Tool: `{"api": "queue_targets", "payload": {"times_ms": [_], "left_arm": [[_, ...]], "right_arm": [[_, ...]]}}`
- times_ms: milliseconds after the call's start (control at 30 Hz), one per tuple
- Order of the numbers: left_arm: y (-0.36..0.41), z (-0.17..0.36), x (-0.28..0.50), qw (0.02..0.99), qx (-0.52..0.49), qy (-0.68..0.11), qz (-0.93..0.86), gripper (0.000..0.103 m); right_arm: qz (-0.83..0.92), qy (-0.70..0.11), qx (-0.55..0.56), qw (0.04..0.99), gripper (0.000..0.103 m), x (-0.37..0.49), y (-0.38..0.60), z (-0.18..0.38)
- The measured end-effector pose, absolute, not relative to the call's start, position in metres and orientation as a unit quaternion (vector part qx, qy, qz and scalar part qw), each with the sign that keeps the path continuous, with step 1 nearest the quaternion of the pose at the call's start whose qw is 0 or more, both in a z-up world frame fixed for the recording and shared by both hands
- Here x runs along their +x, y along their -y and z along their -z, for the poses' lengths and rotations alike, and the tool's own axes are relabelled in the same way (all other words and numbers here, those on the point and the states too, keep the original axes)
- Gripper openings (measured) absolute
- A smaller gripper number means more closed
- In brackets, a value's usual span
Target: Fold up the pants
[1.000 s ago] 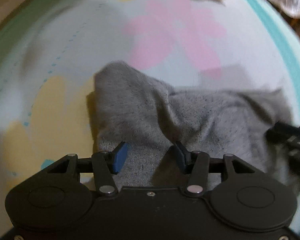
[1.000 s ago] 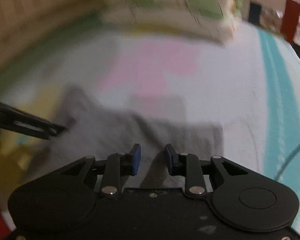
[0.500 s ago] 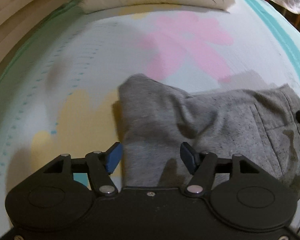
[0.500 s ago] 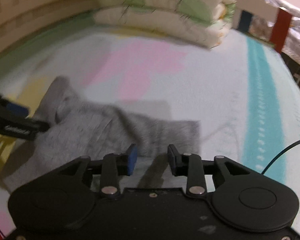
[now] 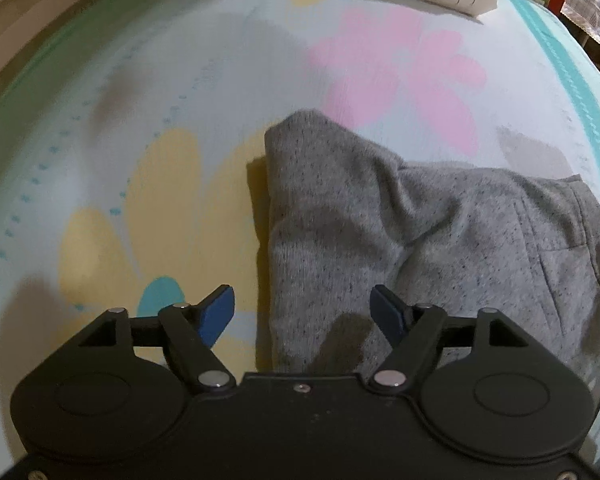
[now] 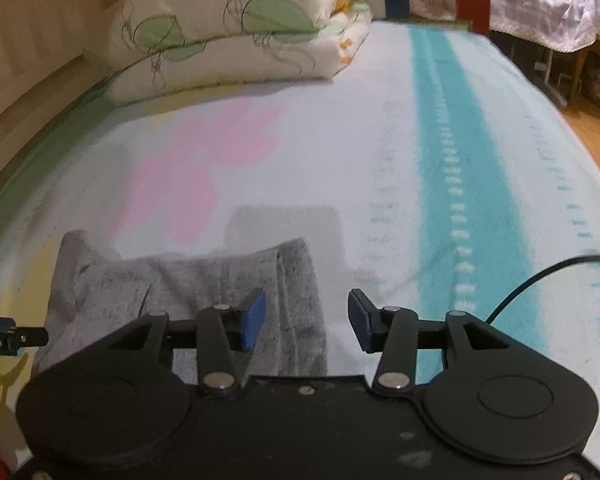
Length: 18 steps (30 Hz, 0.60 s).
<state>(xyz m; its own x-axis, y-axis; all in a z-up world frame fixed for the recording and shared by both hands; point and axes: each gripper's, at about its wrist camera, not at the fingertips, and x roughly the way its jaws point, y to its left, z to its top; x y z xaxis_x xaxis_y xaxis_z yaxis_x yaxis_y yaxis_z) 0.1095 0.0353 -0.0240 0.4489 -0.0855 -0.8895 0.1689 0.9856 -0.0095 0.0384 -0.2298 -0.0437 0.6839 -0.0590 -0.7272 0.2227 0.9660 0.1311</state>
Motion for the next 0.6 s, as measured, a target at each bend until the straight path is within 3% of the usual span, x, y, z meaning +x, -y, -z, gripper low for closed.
{"api": "queue_targets", "payload": {"times_ms": [300,433,600], "left_arm": [[-0.039,0.047,0.124,0.83,0.022,-0.553,0.065,0.08],[-0.04,0.052,0.128,0.829,0.021,-0.556,0.055,0.088],[-0.043,0.057,0.132,0.823,0.008,-0.565,0.051,0.09]], "right_arm": [[0.081,-0.419,0.106,0.898,0.051,0.051,0.233,0.058],[0.079,-0.434,0.12,0.89,0.052,0.06,0.237,0.068],[0.079,-0.437,0.13,0.887,0.053,0.069,0.239,0.077]]}}
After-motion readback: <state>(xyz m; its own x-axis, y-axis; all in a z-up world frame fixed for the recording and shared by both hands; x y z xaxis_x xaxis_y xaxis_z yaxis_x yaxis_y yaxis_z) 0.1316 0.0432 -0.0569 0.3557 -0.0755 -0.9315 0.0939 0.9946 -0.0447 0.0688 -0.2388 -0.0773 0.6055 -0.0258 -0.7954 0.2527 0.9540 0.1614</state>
